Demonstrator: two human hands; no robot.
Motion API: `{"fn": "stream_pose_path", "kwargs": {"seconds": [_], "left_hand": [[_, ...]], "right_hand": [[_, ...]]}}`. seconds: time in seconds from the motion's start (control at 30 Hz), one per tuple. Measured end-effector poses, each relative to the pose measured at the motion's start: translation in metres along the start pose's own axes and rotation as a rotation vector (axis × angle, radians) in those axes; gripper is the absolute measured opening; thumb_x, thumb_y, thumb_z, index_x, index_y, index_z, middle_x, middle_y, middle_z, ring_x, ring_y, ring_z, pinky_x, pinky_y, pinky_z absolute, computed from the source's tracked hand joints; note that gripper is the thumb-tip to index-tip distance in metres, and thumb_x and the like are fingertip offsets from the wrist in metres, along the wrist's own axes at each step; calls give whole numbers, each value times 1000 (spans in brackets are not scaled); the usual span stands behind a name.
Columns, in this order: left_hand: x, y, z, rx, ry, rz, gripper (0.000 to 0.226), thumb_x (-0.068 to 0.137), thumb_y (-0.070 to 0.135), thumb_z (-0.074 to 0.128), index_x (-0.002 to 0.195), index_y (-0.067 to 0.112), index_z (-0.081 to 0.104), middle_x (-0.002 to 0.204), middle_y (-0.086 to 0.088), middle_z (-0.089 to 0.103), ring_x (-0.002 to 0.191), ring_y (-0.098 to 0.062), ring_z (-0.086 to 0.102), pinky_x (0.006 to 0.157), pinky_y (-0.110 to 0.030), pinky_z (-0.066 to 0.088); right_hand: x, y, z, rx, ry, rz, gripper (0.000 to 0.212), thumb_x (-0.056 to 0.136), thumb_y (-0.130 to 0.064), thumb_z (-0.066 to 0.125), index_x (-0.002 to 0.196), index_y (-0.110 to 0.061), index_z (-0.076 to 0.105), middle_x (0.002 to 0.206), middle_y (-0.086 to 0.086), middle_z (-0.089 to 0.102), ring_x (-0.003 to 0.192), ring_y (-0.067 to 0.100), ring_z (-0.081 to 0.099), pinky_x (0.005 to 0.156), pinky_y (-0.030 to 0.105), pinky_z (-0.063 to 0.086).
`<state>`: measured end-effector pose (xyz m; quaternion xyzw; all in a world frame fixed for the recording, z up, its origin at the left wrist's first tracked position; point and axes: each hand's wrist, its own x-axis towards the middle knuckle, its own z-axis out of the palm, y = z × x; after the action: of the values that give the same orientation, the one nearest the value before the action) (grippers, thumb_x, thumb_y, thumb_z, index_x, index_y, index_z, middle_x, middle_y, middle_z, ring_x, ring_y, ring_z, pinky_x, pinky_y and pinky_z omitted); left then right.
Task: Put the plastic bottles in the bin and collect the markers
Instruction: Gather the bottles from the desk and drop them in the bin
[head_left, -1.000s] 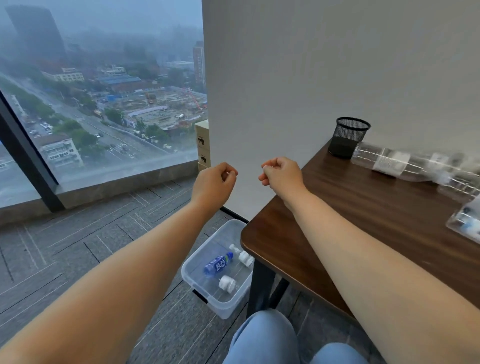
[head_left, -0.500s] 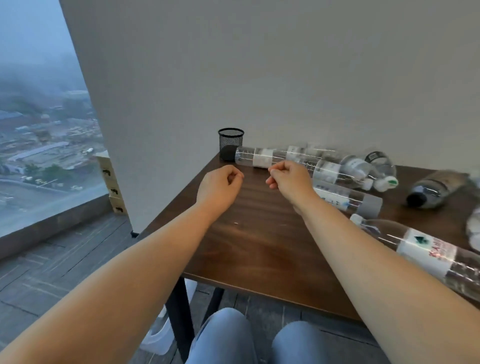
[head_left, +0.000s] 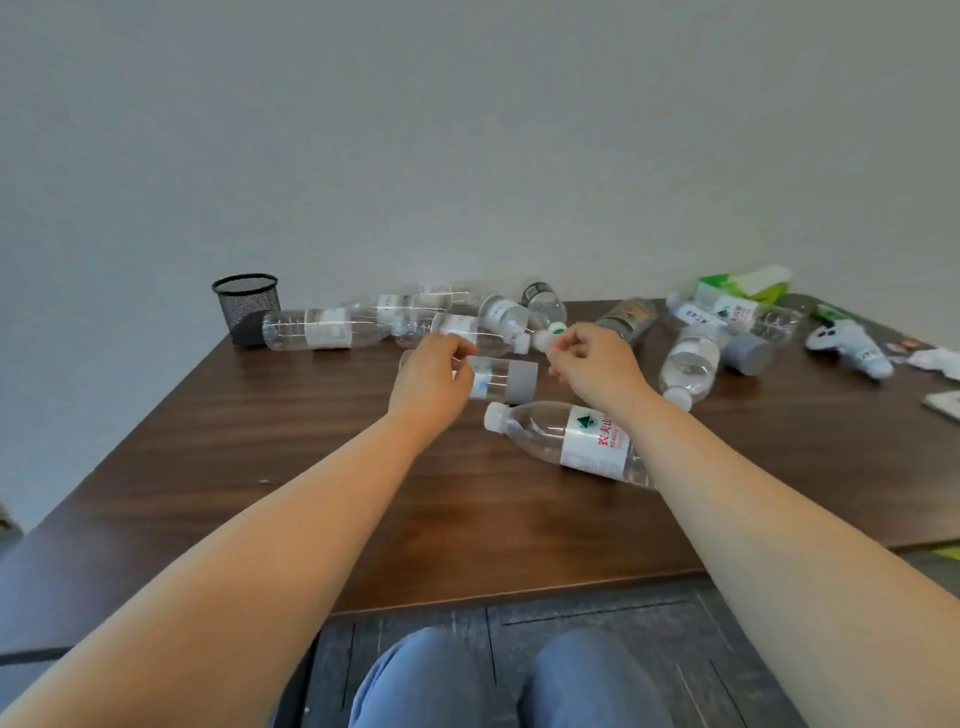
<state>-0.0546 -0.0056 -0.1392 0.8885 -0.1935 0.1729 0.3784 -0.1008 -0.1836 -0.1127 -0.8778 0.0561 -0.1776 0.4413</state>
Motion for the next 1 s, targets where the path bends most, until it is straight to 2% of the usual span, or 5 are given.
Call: {"fn": "stream_pose_path", "kwargs": {"seconds": [0.2,0.43,0.63,0.83,1.0], "left_hand": [[9,11,16,83,22,14,38,88,-1,41,123,10,52,132,-8,48,123,-23,45,89,-24,30],[18,-5,16,209,-30,-24,55,84,-6,44,136,9,39,143,-11,40,131,-28,38,105,-40,35],[30,-19,23,628,-460,87,86,83,19,56,149,17,1,159,-4,5,147,-25,-4,116,-54,9],[25,-13,18,890,-329,214,67,80,43,61,136,16,37,135,-14,34,124,-34,35,104,-44,32],[17,-25,-2,795,-402,223,63,75,40,67,124,14,37,128,-8,48,117,-30,48,104,-44,32]], "right_hand": [[-14,23,-26,-545,-484,139,84,68,-46,78,138,-20,39,134,1,49,120,20,49,98,33,42],[-21,27,-43,-311,-222,87,56,71,-44,76,118,-20,55,108,-4,56,94,13,52,78,25,42],[-19,22,-44,-85,-62,108,58,72,-44,76,120,-20,52,104,-5,55,93,13,55,77,26,47],[-18,14,-33,-15,-7,66,52,74,-43,75,117,-21,53,103,-7,54,91,10,53,68,20,43],[-13,-1,-9,31,-3,20,62,73,-46,74,124,-19,52,116,-3,58,102,13,55,78,21,46]]}}
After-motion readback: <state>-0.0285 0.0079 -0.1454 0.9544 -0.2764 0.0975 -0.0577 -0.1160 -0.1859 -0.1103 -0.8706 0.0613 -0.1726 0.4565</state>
